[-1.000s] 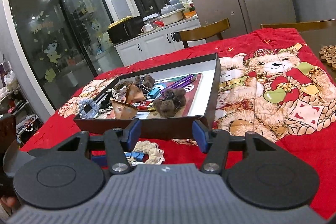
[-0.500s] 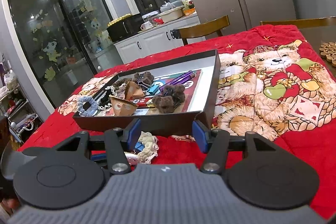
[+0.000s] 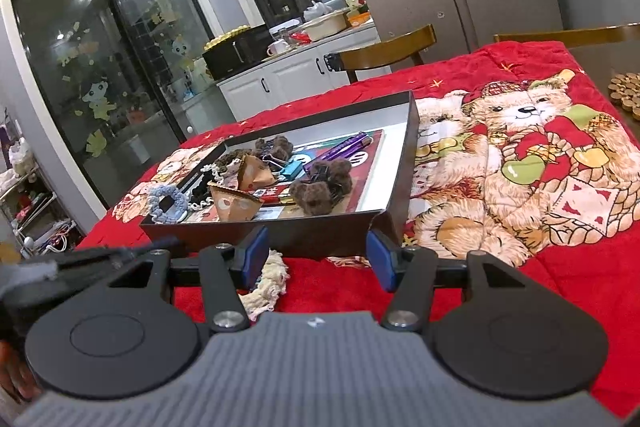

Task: Organize objects
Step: 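Grasp the white fluffy scrunchie with the left tool and lift it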

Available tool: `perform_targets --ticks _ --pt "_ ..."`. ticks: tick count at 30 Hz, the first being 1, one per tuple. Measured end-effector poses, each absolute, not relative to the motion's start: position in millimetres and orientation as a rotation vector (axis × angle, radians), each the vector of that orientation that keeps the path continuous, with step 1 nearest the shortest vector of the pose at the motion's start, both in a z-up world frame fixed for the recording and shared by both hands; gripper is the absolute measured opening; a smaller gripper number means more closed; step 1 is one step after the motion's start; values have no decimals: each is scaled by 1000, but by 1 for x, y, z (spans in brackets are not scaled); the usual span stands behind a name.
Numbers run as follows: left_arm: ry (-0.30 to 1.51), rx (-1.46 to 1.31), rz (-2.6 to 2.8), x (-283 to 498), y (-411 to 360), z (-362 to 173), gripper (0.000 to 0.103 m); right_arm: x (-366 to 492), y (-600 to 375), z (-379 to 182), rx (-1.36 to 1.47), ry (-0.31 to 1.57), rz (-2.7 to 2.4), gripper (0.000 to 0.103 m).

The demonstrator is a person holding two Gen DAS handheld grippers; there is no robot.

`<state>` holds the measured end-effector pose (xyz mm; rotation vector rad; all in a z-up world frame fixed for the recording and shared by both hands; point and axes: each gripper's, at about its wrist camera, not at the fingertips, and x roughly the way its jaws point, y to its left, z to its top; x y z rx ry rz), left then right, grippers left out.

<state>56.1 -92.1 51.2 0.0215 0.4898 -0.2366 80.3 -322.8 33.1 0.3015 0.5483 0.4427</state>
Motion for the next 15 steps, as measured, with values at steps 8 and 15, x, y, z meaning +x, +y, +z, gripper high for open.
perform_targets --ticks 8,15 --pt "554 90 -311 60 -106 40 17 80 -323 34 309 552 449 59" --pt "620 56 -287 77 -112 26 63 80 -323 34 309 556 457 59"
